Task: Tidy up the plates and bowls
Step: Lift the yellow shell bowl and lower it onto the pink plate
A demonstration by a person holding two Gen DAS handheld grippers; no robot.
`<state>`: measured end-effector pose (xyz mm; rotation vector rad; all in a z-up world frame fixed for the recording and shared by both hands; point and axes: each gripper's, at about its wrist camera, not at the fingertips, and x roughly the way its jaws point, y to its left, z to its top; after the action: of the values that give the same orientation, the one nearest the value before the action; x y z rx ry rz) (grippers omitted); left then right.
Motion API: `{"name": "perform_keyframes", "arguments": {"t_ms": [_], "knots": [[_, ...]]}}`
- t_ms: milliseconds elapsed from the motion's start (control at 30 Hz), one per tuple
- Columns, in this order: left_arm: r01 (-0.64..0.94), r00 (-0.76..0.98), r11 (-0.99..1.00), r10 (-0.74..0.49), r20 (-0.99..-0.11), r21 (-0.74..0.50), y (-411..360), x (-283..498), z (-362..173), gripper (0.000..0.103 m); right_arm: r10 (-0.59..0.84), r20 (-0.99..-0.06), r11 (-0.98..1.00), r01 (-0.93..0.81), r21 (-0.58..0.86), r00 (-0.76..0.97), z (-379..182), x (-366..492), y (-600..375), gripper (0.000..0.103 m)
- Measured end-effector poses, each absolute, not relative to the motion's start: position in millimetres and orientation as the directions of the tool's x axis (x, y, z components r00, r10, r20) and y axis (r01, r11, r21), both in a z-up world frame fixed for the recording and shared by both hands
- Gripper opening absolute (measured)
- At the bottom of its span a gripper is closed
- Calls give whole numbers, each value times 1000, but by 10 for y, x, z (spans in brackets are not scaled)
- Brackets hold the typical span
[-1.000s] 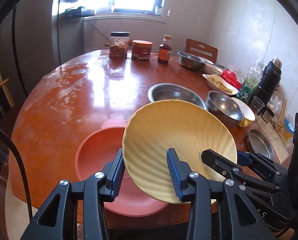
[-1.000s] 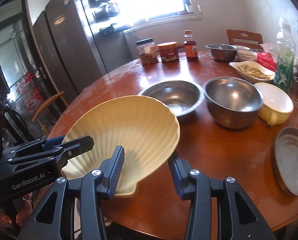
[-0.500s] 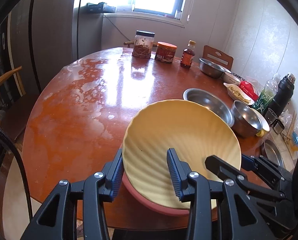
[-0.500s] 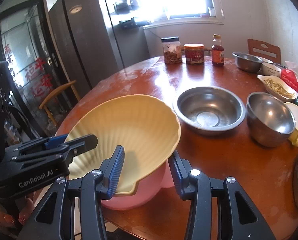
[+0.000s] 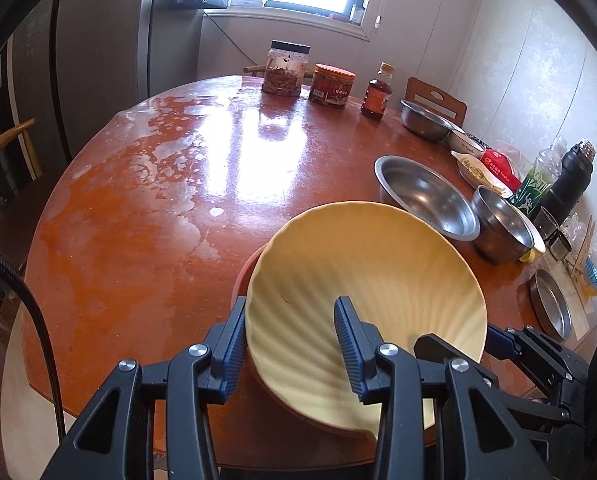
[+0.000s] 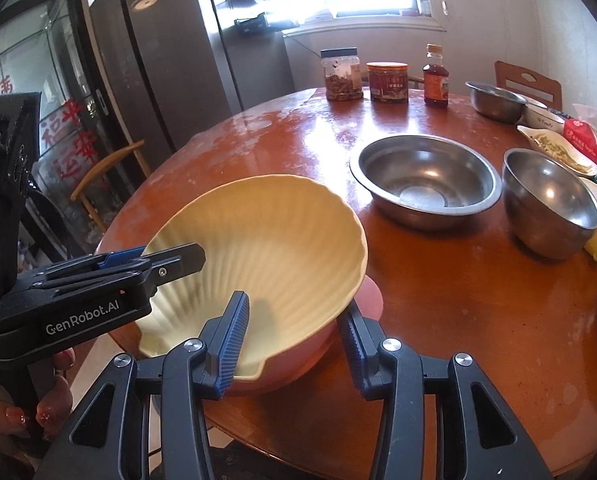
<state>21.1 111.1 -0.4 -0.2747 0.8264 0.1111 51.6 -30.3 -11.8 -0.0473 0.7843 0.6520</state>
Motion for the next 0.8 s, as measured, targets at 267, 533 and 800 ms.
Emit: {"name": "perform_keyframes", "arguments": {"t_ms": [267, 533, 800], "knots": [[-217, 675, 957, 3, -738, -195, 1151, 211, -16, 42, 508, -673, 809, -566, 159, 538, -118, 460, -318, 48], [-219, 666, 956, 2, -746, -193, 1135, 217, -55, 42, 498, -673, 814, -562, 145, 547, -123, 439, -345, 56], [-251, 692, 941, 10, -721, -228, 1336, 80, 34, 43, 481, -657, 831, -541, 130, 580, -99, 422, -421, 60]]}}
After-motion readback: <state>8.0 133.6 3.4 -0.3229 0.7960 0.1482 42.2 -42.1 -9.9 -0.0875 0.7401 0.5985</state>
